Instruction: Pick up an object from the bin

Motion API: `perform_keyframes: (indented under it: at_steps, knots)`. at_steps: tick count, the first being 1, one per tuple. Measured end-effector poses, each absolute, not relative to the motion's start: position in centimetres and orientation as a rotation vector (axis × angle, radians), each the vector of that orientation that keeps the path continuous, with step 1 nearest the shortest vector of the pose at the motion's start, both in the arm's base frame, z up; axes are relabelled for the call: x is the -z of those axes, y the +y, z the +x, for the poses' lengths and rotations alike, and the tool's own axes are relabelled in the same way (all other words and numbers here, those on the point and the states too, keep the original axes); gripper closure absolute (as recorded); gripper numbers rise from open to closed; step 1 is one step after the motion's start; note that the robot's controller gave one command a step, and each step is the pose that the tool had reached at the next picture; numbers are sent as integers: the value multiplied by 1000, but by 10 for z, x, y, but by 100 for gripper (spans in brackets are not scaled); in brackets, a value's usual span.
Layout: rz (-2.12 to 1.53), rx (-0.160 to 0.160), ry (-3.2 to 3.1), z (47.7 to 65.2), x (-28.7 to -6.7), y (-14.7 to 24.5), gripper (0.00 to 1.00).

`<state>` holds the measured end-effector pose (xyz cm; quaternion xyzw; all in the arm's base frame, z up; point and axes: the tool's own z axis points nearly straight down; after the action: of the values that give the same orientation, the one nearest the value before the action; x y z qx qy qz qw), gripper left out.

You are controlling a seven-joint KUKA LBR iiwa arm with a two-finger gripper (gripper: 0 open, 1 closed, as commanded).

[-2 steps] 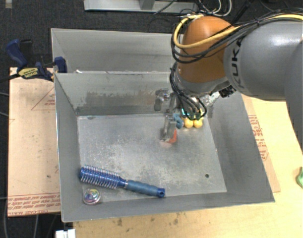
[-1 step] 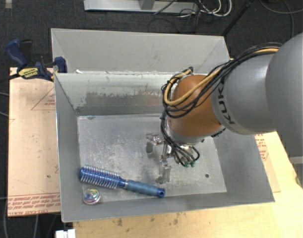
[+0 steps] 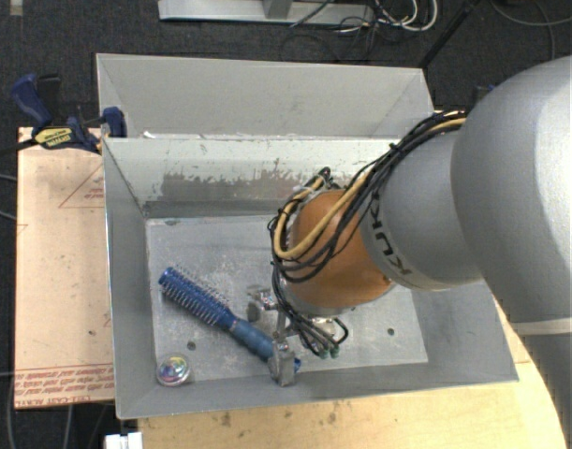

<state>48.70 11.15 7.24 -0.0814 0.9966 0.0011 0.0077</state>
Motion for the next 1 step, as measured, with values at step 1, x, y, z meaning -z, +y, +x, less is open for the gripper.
perform_keyframes:
  at_steps: [1]
  knots:
    - [-249, -1, 3131, 484, -70, 109, 100]
